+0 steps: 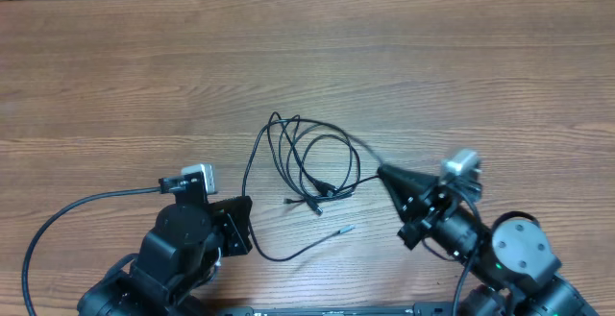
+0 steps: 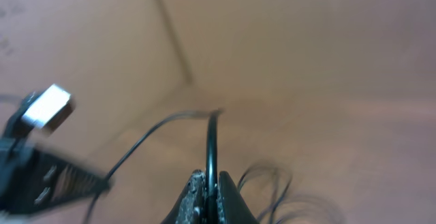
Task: Untangle cables
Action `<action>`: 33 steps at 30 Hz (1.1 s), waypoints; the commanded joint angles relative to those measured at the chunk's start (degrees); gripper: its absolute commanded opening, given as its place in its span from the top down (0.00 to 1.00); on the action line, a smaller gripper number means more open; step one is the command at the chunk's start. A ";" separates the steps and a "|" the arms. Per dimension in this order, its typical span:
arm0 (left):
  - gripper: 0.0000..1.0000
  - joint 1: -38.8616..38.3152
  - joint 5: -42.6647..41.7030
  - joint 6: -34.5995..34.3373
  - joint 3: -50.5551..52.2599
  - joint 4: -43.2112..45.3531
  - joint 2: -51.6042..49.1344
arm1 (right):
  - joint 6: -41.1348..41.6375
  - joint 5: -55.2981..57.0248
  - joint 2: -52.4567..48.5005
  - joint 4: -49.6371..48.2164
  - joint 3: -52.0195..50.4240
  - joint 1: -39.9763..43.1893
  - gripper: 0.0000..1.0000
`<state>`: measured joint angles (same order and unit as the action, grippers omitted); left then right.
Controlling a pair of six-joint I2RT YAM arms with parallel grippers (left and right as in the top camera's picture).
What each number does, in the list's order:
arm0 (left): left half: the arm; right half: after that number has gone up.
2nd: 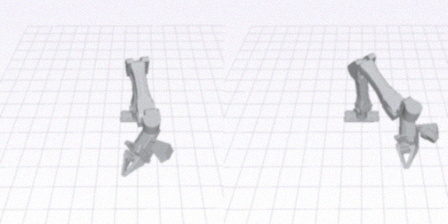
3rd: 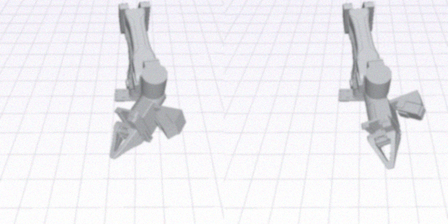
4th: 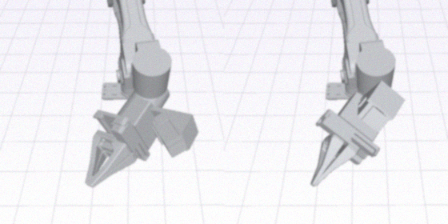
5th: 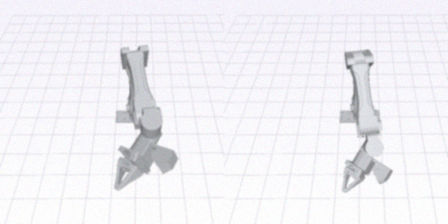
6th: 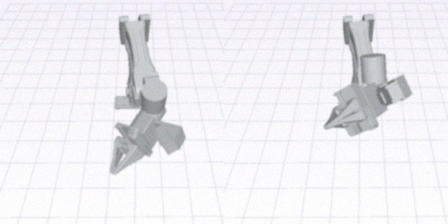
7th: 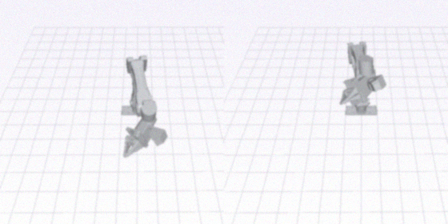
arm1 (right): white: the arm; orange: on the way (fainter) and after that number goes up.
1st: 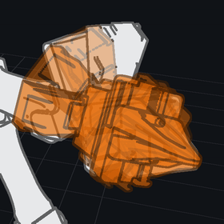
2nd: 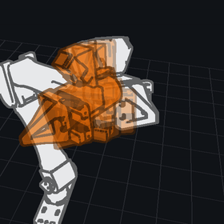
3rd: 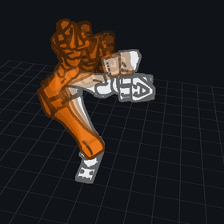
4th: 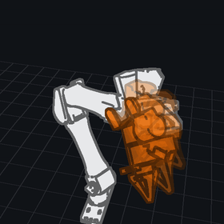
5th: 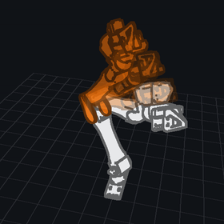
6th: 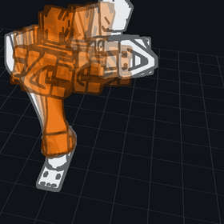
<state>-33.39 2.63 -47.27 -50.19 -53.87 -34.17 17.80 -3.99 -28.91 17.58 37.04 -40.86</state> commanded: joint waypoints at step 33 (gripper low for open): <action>0.96 -0.02 -10.01 -13.62 1.33 8.33 -6.38 | 7.69 -25.07 -33.33 -16.28 1.18 -13.25 0.92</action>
<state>-33.39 -4.99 -60.53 -49.25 -45.91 -40.23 25.50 -30.98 -62.63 1.74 37.08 -53.74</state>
